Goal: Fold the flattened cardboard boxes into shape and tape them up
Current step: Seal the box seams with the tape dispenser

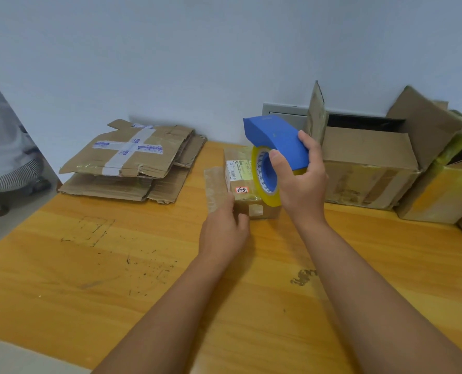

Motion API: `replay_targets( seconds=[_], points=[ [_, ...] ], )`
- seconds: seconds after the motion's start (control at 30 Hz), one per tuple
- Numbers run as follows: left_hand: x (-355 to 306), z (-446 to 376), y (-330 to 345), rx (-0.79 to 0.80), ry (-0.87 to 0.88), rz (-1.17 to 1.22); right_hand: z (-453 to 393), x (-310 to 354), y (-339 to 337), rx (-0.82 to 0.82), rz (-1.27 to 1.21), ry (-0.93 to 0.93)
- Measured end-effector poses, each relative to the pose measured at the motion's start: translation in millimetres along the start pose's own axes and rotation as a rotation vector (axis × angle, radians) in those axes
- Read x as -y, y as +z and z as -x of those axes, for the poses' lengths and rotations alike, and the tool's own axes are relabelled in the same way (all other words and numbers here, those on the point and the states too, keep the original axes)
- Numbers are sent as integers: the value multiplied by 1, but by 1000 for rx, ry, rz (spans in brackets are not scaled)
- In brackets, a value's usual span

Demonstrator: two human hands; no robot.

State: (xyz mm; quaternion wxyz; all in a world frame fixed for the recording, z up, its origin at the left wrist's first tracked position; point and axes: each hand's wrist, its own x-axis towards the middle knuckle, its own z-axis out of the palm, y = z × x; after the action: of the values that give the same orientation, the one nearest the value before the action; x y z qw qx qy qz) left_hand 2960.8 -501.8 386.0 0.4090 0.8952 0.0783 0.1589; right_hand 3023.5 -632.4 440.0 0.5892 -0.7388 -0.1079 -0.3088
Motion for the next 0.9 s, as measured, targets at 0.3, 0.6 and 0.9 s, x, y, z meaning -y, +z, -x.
replay_targets(
  seconds=[0.3,0.6,0.9],
  points=[
    [6,-3,11,-57,-5,137,3,-1,0,5,-18,9],
    [13,-6,14,-103,20,73,7,6,0,9,3,50],
    [14,-13,1,-179,116,-449,26,25,-40,3,23,45]
  ],
)
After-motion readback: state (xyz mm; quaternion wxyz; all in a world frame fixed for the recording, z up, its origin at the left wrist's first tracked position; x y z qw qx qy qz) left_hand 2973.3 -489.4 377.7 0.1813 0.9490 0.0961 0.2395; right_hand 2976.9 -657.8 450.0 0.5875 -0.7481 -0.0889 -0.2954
